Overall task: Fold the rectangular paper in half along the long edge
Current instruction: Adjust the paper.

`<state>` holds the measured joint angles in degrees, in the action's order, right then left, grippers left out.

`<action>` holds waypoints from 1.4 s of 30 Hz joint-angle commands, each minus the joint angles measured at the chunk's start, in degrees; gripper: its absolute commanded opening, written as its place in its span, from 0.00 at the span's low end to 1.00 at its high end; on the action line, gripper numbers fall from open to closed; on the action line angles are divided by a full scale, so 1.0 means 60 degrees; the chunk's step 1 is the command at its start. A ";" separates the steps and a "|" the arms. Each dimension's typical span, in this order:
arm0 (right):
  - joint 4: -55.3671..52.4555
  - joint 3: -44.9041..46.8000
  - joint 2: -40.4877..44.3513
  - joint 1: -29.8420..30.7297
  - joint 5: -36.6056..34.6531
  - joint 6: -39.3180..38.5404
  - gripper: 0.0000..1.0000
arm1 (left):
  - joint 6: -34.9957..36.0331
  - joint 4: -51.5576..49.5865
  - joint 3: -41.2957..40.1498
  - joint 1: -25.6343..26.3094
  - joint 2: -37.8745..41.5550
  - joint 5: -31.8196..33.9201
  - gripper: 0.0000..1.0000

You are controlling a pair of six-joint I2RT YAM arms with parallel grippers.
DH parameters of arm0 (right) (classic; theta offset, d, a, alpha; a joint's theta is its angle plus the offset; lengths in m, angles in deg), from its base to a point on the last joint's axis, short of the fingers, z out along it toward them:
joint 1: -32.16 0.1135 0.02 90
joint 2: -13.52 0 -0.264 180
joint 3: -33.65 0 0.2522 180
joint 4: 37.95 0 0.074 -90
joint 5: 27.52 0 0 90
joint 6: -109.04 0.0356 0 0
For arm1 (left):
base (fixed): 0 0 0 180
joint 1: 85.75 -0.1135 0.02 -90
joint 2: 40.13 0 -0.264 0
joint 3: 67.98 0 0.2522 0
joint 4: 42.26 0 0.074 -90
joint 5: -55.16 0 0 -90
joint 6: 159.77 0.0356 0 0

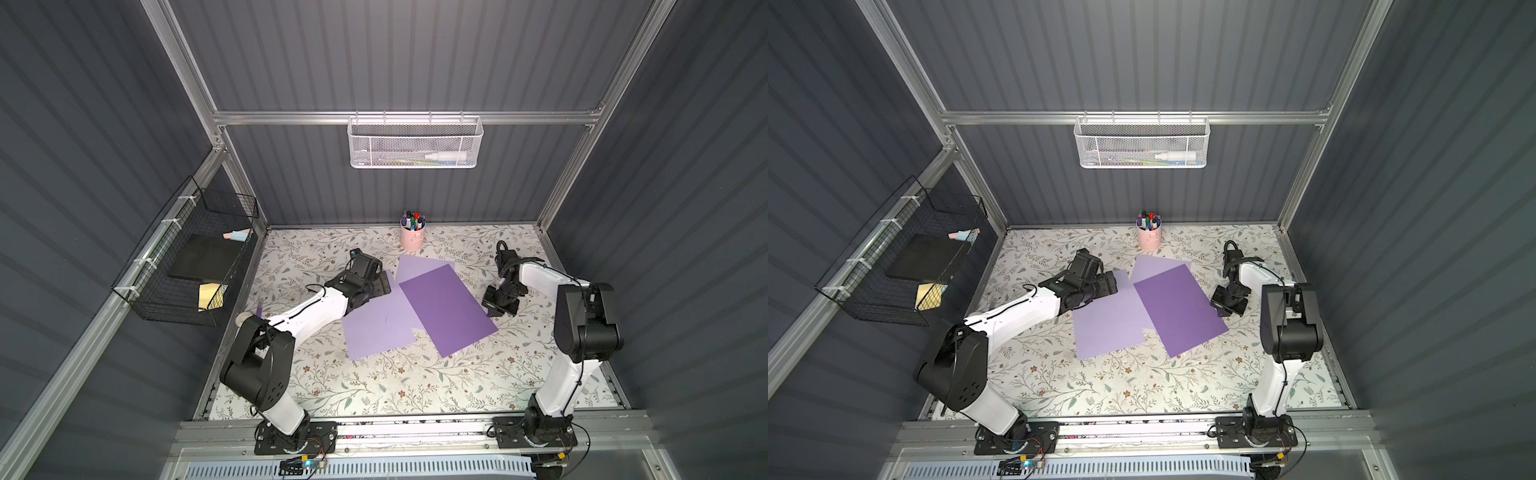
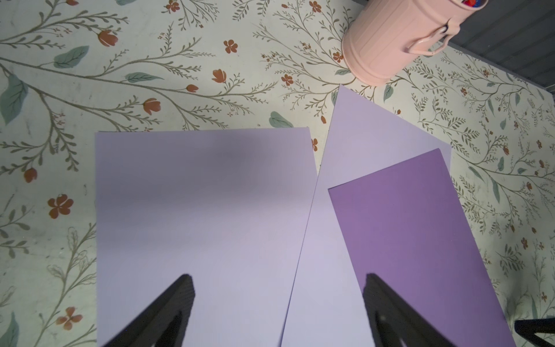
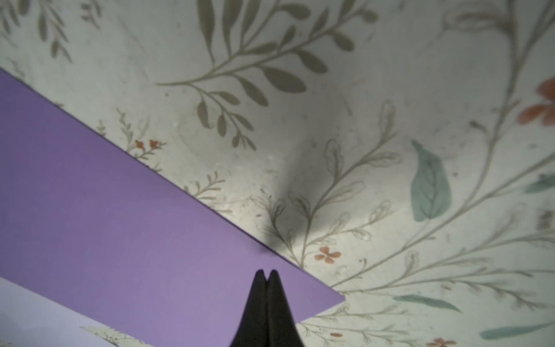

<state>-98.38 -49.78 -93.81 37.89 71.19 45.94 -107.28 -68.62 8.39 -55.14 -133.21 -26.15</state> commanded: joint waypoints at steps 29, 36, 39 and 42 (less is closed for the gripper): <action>0.0646 0.1796 0.3427 0.2534 0.1035 0.1561 0.42 | 0.1201 0.0305 0.0771 0.0413 -0.1013 -0.2205 0.62; 0.2275 0.2425 0.3081 0.1358 0.3892 0.0459 0.66 | 0.1236 0.0338 0.0833 0.0494 -0.1785 -0.3566 0.44; 0.2367 0.2335 0.2695 0.1358 0.3980 -0.0109 0.67 | 0.1213 0.0247 0.0870 0.0551 -0.2098 -0.3948 0.41; 0.2292 0.2267 0.2362 0.1318 0.3491 -0.0299 0.67 | 0.1210 0.0464 0.0746 0.0622 -0.2269 -0.4358 0.40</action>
<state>-85.22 -35.66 -78.64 45.92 91.48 47.49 -100.75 -66.39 12.13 -51.95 -146.17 -48.16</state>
